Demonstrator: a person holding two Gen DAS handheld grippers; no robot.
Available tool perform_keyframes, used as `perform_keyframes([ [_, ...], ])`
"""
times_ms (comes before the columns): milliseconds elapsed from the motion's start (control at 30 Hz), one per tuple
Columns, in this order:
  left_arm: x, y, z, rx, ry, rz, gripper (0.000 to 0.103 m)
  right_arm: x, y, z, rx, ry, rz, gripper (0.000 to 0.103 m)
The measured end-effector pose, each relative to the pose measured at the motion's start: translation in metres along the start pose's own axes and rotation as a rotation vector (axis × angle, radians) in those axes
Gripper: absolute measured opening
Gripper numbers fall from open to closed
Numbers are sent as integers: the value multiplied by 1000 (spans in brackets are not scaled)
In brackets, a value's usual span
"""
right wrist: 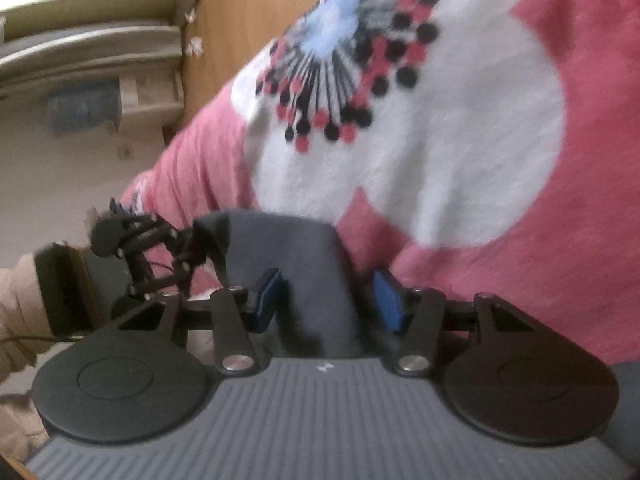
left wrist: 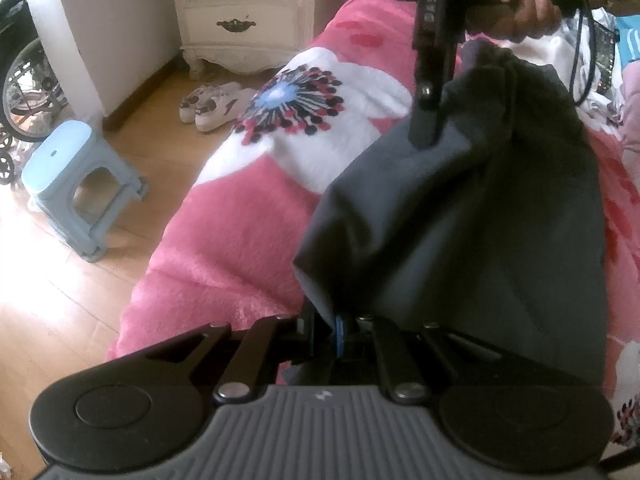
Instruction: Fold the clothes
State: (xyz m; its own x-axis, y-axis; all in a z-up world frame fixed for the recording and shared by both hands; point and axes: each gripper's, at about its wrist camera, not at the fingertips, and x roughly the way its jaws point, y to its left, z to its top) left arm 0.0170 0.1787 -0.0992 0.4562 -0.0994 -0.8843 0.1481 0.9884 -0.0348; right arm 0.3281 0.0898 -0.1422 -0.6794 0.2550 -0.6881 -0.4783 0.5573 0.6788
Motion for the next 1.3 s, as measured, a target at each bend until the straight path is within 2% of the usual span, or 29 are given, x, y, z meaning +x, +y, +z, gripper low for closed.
perform_keyframes([
  [67, 0, 0, -1, -2, -2, -1, 10, 8, 1, -1, 21, 6, 12, 45],
  [100, 0, 1, -1, -6, -4, -1, 10, 11, 2, -2, 27, -3, 20, 29],
  [167, -1, 1, -2, -14, -6, 1, 10, 14, 8, -5, -2, -42, 20, 7],
  [233, -3, 1, -3, -19, -8, 5, 10, 8, 25, -15, -113, -143, 23, 6],
  [300, -4, 2, -4, -23, -11, 10, 10, -10, 57, -35, -347, -304, 3, 6],
  [367, -6, 3, -4, -27, -11, 16, 10, -23, 86, -58, -578, -442, -60, 6],
  [433, -5, 3, -5, -33, -8, 22, 10, -28, 109, -77, -788, -536, -166, 5],
  [500, -5, 3, -5, -35, -7, 27, 10, -21, 125, -89, -972, -564, -286, 5],
  [633, -3, 3, -4, -42, -3, 35, 10, 11, 128, -89, -1195, -537, -487, 3],
  [700, -4, 2, -4, -45, 3, 36, 11, 25, 124, -82, -1225, -551, -552, 3],
  [733, -4, 2, -4, -47, 8, 34, 11, 24, 121, -77, -1192, -569, -556, 3],
  [833, -5, 3, -3, -52, 15, 27, 17, -1, 107, -59, -965, -615, -445, 8],
  [900, -5, 3, -4, -56, 19, 24, 18, -19, 96, -51, -811, -602, -332, 28],
  [933, -4, 3, -4, -57, 22, 24, 18, -24, 90, -49, -775, -582, -305, 32],
  [967, -4, 3, -4, -58, 24, 25, 18, -24, 87, -48, -755, -555, -296, 38],
  [1033, -3, 3, -5, -60, 28, 26, 18, -12, 84, -47, -773, -463, -353, 41],
  [1067, -3, 3, -5, -59, 28, 28, 18, -5, 83, -47, -793, -422, -387, 41],
  [1100, -3, 3, -5, -58, 28, 31, 18, 3, 82, -50, -821, -389, -423, 36],
  [1133, -2, 3, -5, -57, 28, 34, 18, 12, 83, -54, -859, -366, -463, 26],
  [1167, -2, 3, -5, -57, 28, 38, 18, 21, 84, -59, -898, -343, -502, 2],
  [1200, -2, 3, -6, -59, 30, 41, 18, 26, 86, -65, -934, -346, -536, 2],
  [1300, -1, 4, -7, -69, 38, 45, 18, 29, 92, -80, -971, -454, -593, 3],
])
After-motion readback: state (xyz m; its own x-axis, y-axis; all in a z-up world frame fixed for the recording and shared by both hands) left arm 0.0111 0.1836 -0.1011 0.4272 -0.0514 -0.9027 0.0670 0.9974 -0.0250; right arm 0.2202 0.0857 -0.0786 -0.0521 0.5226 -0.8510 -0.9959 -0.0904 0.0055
